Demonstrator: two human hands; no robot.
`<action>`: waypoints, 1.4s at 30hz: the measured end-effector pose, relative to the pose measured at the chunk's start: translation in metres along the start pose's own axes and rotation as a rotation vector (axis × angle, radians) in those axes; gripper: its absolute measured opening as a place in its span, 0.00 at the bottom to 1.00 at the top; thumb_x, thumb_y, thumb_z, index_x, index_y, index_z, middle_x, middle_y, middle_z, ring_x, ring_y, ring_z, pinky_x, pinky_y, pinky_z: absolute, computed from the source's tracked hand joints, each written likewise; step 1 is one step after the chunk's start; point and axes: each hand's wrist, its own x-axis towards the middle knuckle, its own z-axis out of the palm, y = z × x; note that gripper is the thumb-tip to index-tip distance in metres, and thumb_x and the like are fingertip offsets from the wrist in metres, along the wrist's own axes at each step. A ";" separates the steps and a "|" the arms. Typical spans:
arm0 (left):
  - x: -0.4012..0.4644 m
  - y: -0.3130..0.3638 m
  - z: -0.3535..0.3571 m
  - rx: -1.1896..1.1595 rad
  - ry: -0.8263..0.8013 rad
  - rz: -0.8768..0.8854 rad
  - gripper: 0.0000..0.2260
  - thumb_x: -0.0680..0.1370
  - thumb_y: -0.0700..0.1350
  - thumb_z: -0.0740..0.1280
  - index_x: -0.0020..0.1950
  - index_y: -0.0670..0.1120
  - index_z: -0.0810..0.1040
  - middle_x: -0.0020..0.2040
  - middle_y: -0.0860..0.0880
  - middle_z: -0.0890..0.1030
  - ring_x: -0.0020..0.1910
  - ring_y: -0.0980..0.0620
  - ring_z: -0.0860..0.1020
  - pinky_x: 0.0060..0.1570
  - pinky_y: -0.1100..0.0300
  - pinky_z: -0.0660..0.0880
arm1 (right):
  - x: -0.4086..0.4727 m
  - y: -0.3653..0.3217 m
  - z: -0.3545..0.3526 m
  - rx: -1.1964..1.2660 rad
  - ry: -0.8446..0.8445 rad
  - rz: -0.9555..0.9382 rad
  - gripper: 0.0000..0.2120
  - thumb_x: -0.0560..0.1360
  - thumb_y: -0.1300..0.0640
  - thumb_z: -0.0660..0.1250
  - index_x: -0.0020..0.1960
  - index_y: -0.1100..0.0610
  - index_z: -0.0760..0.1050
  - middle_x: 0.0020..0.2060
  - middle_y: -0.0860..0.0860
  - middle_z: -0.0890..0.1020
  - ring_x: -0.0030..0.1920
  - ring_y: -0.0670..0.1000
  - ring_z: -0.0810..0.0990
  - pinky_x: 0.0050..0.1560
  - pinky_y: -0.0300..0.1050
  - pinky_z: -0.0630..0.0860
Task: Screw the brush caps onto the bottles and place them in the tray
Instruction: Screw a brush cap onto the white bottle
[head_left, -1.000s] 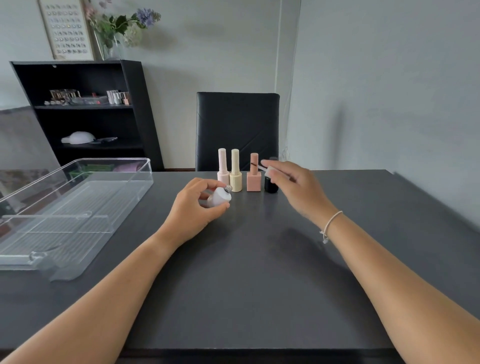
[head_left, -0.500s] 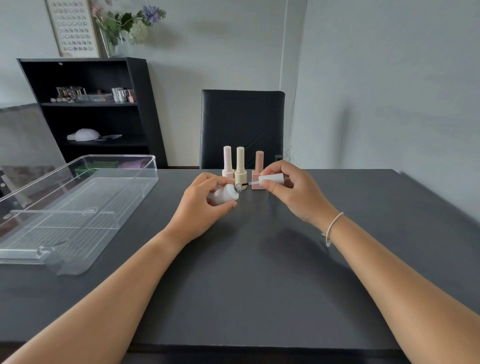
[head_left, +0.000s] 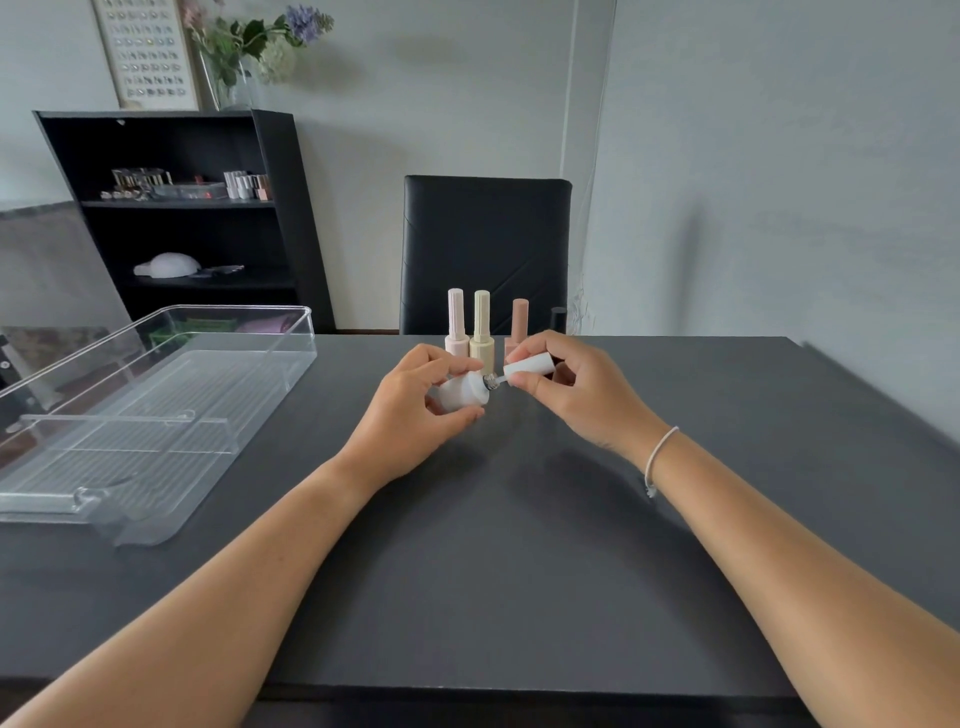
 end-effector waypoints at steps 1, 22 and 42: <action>0.000 0.001 0.000 0.004 -0.004 0.004 0.18 0.70 0.41 0.73 0.59 0.47 0.78 0.51 0.53 0.73 0.49 0.54 0.73 0.42 0.76 0.70 | 0.000 0.000 0.001 0.001 -0.010 -0.008 0.03 0.73 0.57 0.67 0.47 0.54 0.76 0.42 0.47 0.79 0.34 0.37 0.73 0.36 0.27 0.69; -0.002 0.003 0.002 0.041 -0.057 0.031 0.18 0.70 0.43 0.73 0.60 0.50 0.77 0.49 0.57 0.72 0.50 0.56 0.73 0.46 0.72 0.72 | -0.003 0.006 0.008 -0.146 -0.144 0.012 0.12 0.78 0.49 0.58 0.36 0.49 0.68 0.25 0.44 0.69 0.26 0.40 0.69 0.30 0.31 0.65; 0.000 0.001 0.004 0.031 -0.030 0.049 0.19 0.70 0.44 0.73 0.60 0.52 0.77 0.49 0.57 0.73 0.51 0.59 0.73 0.46 0.74 0.71 | -0.001 0.009 0.009 -0.043 -0.134 0.035 0.07 0.75 0.48 0.63 0.46 0.51 0.69 0.37 0.47 0.76 0.34 0.42 0.73 0.36 0.32 0.69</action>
